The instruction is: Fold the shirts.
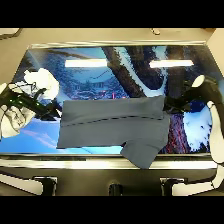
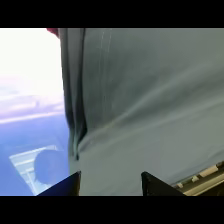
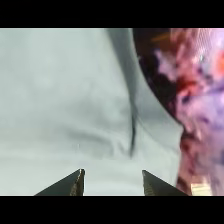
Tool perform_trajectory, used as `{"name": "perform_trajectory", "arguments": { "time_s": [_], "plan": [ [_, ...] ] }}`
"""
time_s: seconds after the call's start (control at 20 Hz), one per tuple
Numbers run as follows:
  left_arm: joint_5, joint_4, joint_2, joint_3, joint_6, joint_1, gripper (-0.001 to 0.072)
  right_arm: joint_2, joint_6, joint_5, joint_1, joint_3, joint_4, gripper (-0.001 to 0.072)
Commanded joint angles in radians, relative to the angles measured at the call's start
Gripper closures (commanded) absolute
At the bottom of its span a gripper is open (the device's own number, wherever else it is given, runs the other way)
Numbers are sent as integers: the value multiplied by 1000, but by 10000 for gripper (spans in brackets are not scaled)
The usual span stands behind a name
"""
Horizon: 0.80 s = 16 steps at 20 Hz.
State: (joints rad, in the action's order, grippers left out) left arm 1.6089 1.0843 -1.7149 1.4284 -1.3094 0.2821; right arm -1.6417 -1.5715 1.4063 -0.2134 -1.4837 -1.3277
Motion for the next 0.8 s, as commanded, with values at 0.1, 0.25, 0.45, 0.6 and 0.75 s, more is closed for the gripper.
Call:
{"name": "perform_trajectory", "arguments": {
  "time_s": [0.1, 0.25, 0.45, 0.6, 0.75],
  "plan": [
    [5, 117, 179, -229, -21, 75, 255, 86, 15, 227, -161, 27, -12, 261],
    [-147, 108, 308, -540, 52, 116, 295, 139, 24, 187, -203, 164, -12, 262],
    [-235, 23, 336, -697, 111, 122, 321, 143, 27, 188, -201, 189, 8, 262],
    [-278, -11, 329, -714, 110, 115, 323, 144, 36, 205, -201, 189, 7, 261],
    [-306, -44, 327, -714, 109, 113, 341, 147, 42, 204, -201, 189, 7, 261]
  ]
}}
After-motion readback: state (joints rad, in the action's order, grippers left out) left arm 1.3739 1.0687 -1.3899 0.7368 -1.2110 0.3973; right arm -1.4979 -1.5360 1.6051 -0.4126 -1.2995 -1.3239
